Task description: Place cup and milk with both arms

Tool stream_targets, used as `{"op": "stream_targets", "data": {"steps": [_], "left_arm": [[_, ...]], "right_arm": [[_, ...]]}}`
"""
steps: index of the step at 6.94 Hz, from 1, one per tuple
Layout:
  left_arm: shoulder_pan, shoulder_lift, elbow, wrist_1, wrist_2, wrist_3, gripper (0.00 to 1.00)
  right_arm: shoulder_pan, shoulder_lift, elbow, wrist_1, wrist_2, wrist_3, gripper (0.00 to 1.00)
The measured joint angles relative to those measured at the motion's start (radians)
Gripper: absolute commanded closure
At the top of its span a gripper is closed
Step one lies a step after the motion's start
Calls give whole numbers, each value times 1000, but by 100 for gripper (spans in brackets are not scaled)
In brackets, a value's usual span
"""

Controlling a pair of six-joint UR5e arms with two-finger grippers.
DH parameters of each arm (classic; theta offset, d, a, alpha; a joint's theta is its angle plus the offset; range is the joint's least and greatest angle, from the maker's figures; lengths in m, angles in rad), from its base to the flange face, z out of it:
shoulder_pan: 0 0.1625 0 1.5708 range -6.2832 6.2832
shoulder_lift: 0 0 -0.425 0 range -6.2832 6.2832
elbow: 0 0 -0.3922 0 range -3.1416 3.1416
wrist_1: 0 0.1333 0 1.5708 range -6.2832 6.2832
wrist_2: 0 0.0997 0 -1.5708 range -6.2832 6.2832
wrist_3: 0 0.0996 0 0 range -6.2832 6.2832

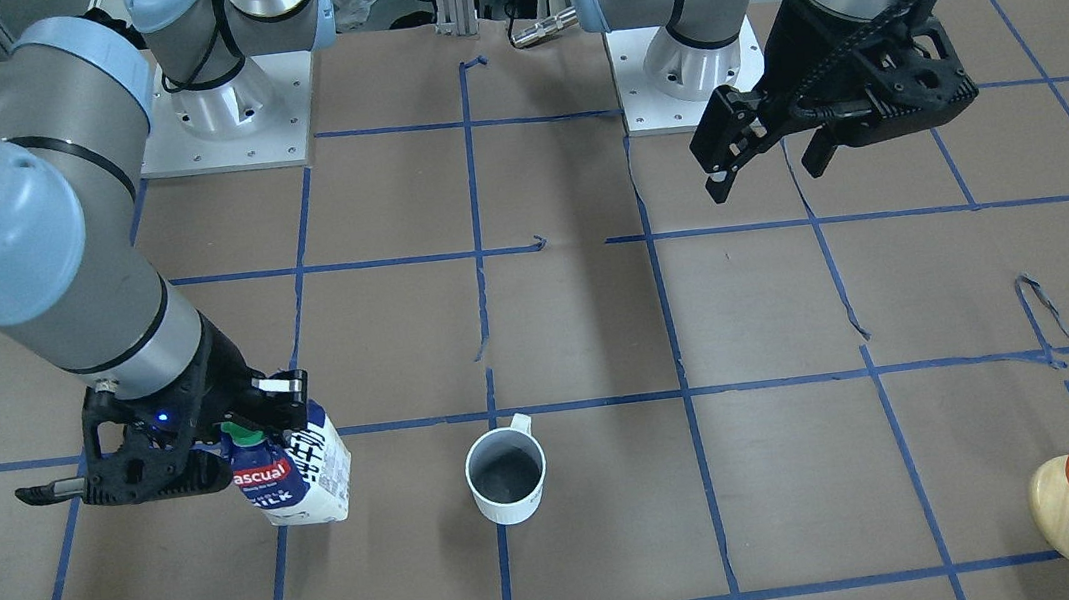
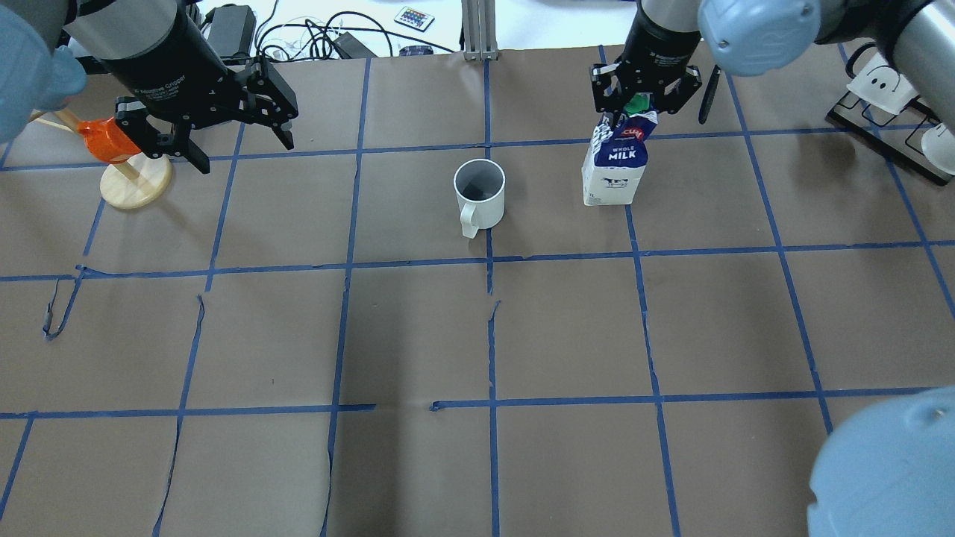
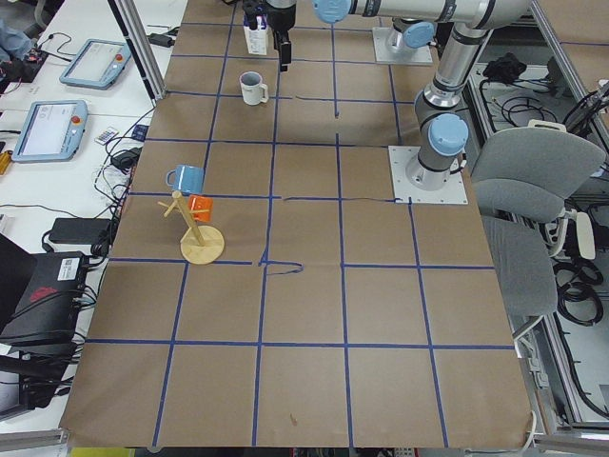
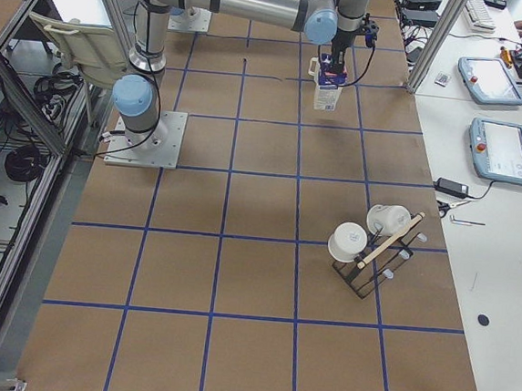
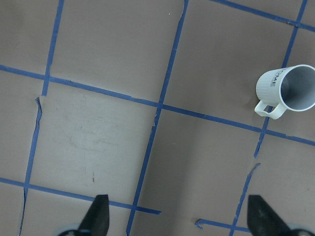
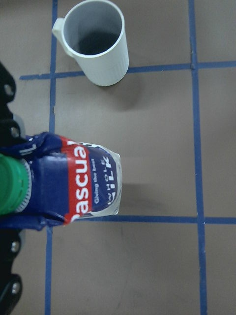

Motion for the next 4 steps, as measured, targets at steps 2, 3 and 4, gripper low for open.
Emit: {"op": "stream_targets", "data": {"steps": [2, 3, 4], "left_arm": [[-1, 1, -5, 12, 0, 2, 0], [-1, 2, -6, 13, -1, 2, 0], [-1, 2, -6, 13, -1, 3, 0]], "right_arm": [[35, 86, -78, -8, 34, 74, 90], [47, 115, -97, -18, 38, 99, 90], [56, 136, -104, -33, 39, 111, 90]]}}
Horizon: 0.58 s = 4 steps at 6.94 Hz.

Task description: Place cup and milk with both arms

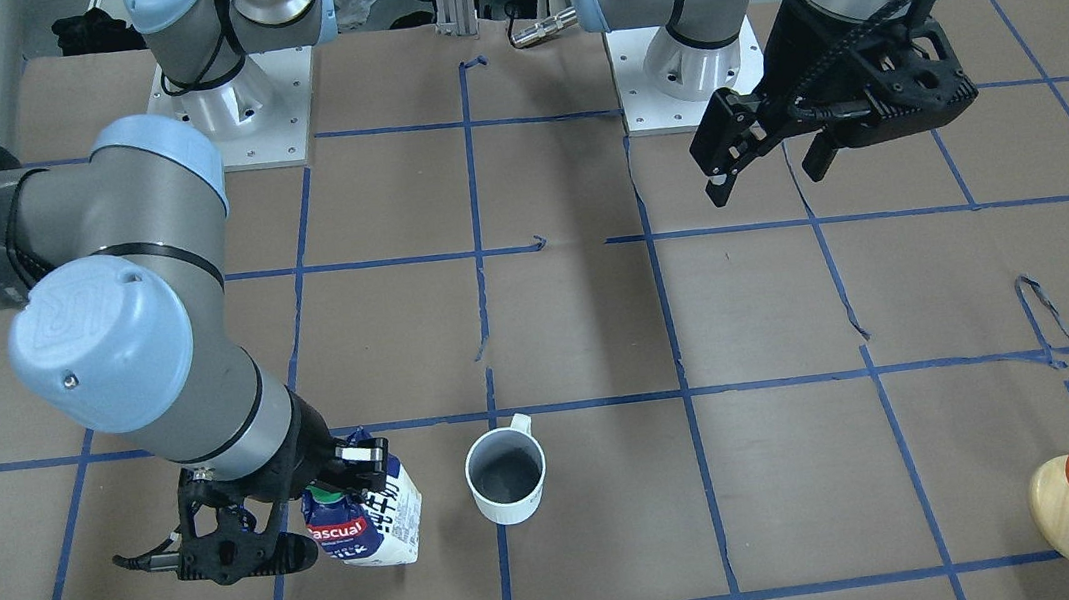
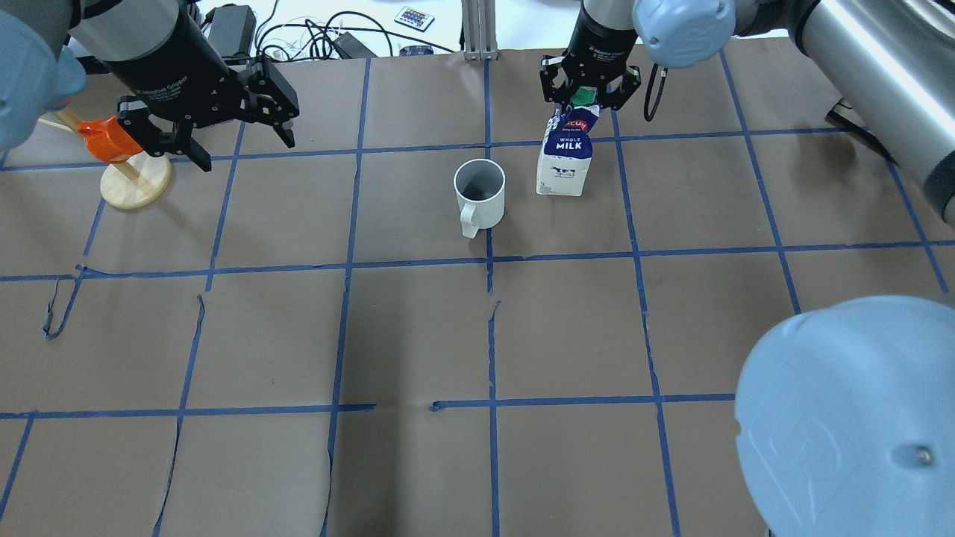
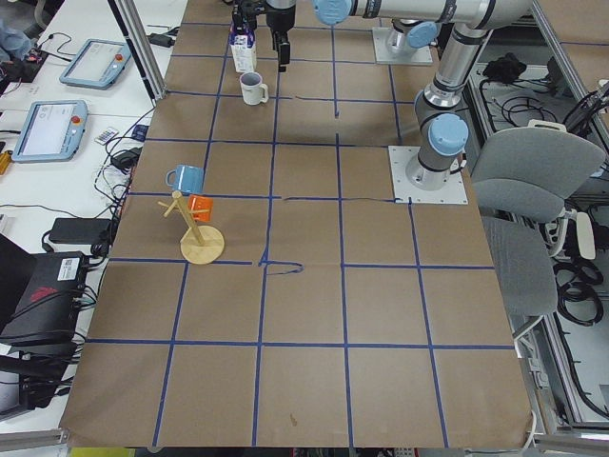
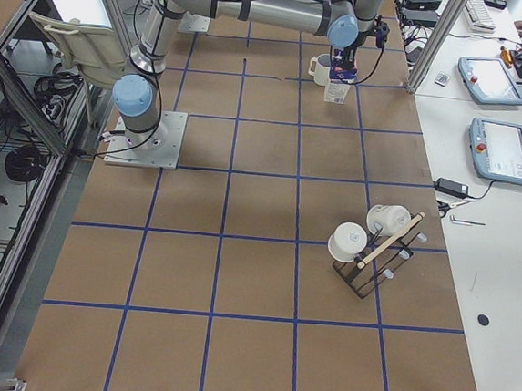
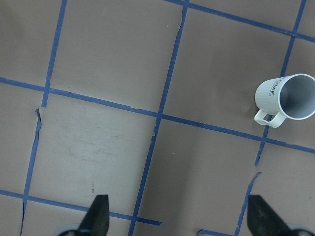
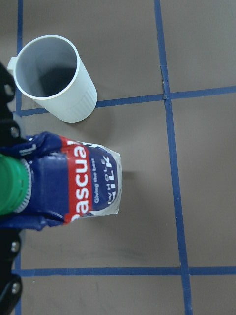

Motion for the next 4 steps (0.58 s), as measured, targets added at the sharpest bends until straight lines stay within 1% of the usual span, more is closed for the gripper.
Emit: {"op": "stream_targets", "data": {"steps": [4], "left_arm": [[2, 0, 1, 1, -2, -1, 0]], "right_arm": [[45, 35, 2, -13, 0, -1, 86]]}}
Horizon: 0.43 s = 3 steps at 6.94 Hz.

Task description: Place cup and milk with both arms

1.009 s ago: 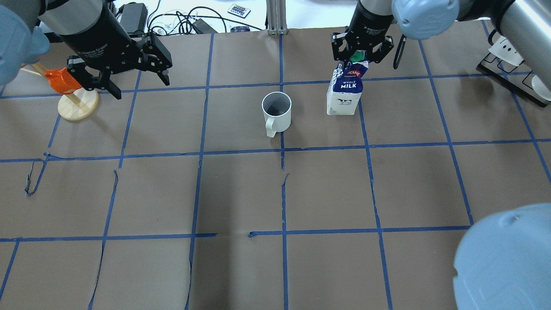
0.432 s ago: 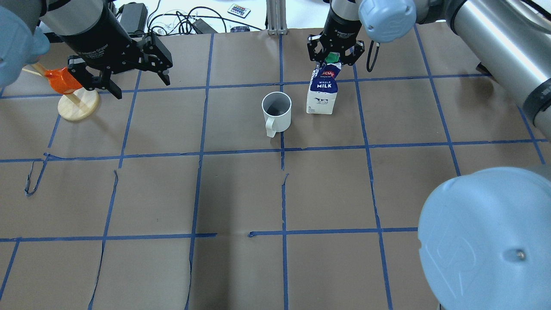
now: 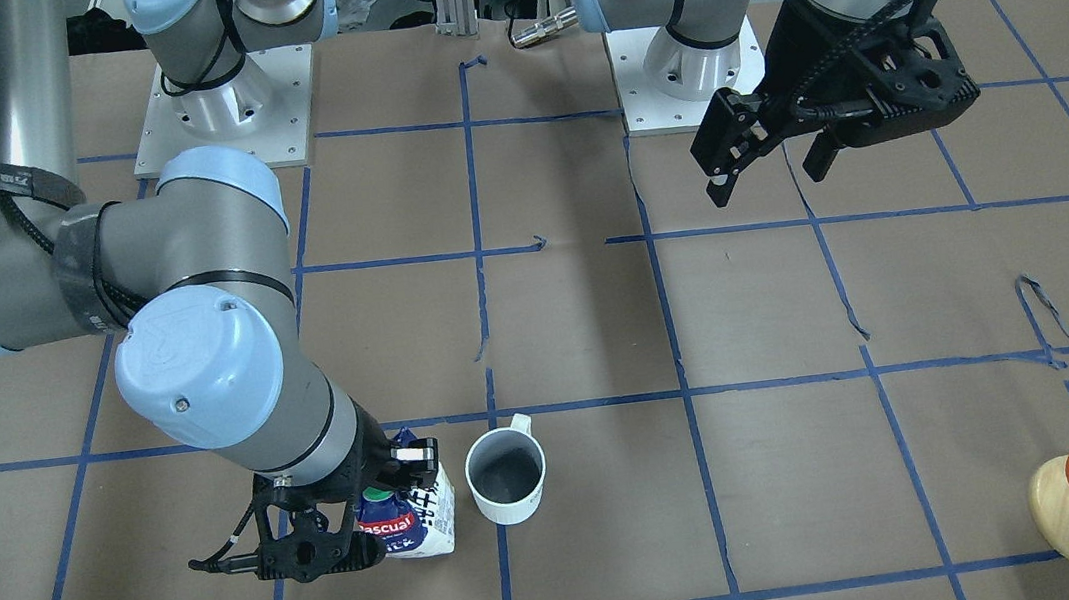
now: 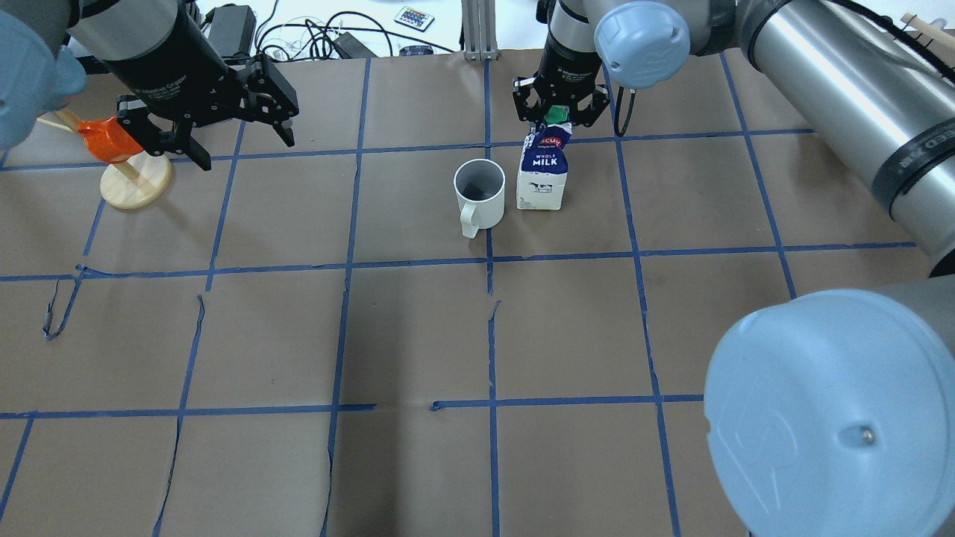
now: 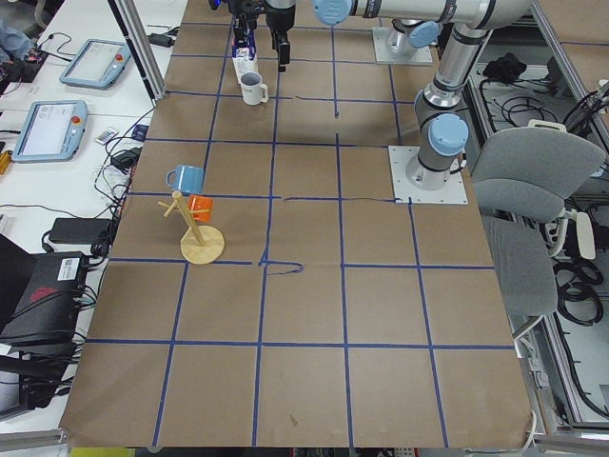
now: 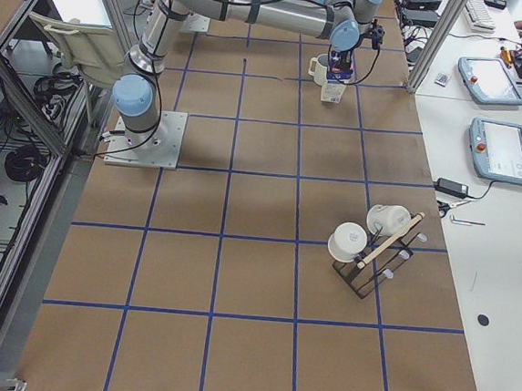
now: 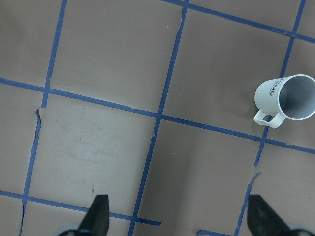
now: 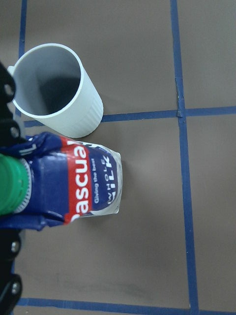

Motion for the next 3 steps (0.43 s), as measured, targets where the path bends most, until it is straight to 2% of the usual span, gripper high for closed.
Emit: {"op": "stream_targets", "data": {"steps": [2, 3], "left_arm": [[1, 0, 0, 0, 0, 0, 0], [1, 1, 0, 0, 0, 1, 0]], "right_arm": [[7, 2, 1, 0, 0, -4, 79], [11, 3, 1, 0, 0, -2, 53]]}}
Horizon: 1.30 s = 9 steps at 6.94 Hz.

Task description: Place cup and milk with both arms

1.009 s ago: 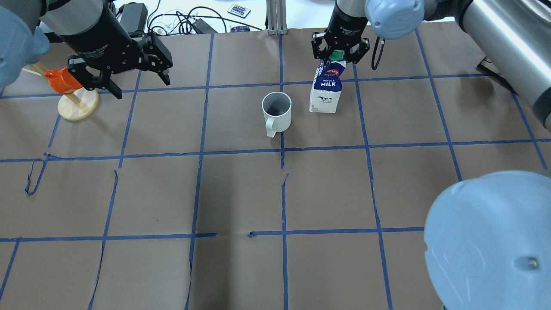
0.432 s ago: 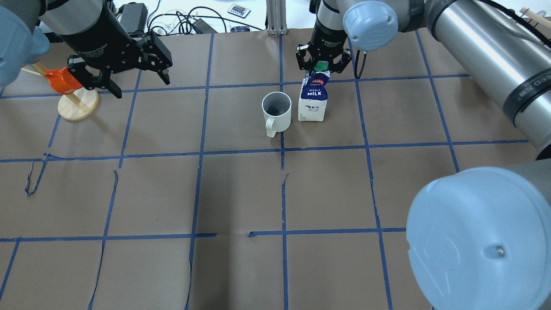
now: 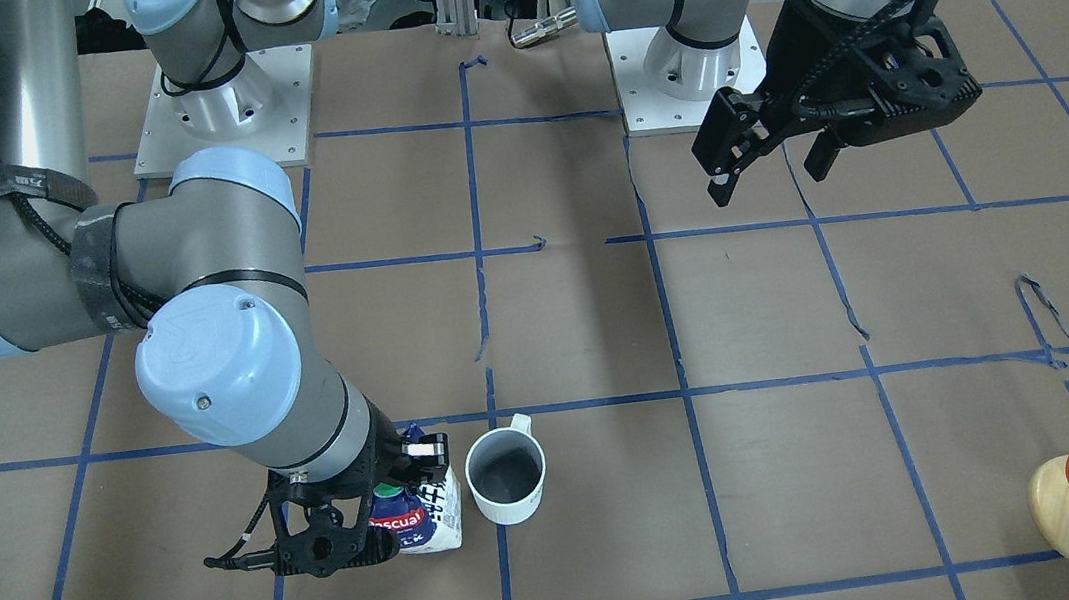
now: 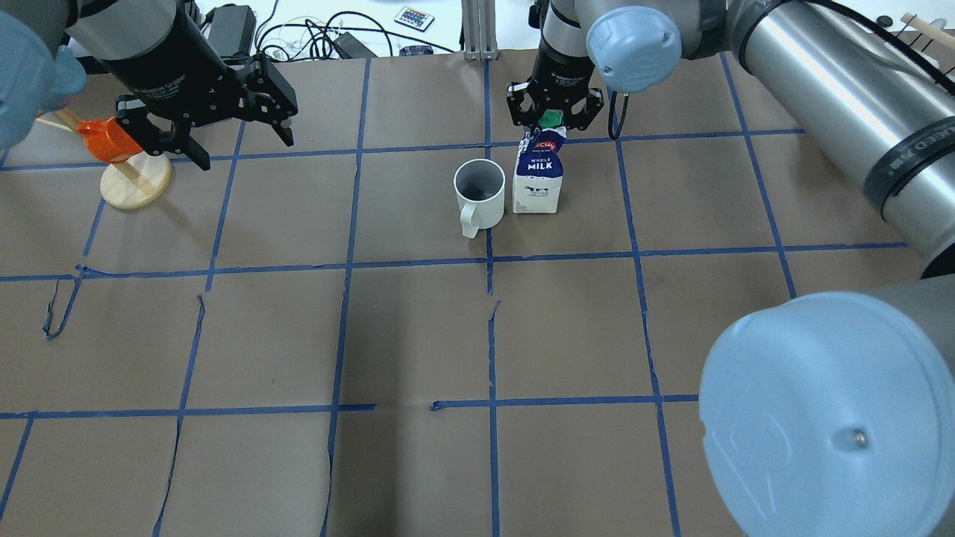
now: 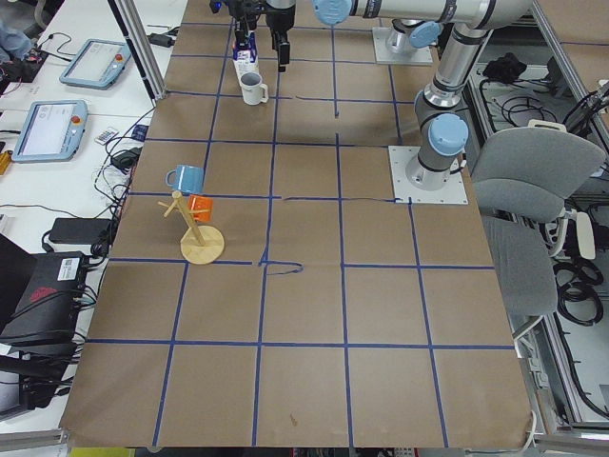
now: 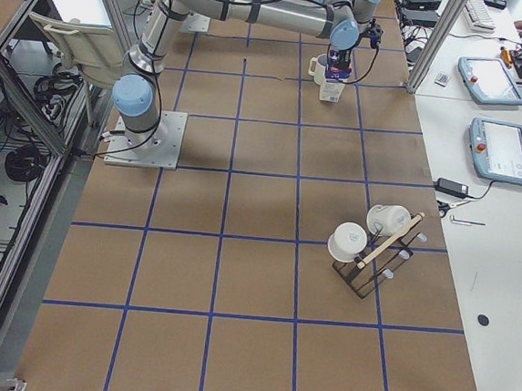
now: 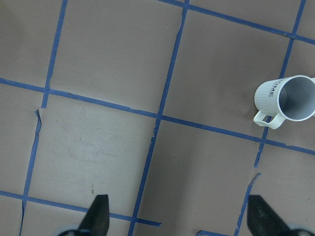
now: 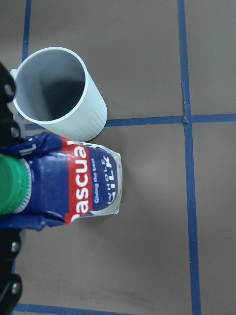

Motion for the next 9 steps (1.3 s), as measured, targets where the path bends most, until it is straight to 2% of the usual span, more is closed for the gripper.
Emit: {"op": "stream_targets", "data": {"steps": [1, 2, 5, 9], "left_arm": [[1, 0, 0, 0, 1, 0, 0], [1, 1, 0, 0, 2, 0, 0], [2, 3, 0, 0, 3, 0, 0], [3, 5, -1, 0, 5, 0, 0]], "right_arm": [[1, 0, 0, 0, -1, -1, 4], [2, -1, -1, -1, -5, -2, 0], [0, -52, 1, 8, -13, 8, 0], [-91, -251, 37, 190, -19, -72, 0]]}}
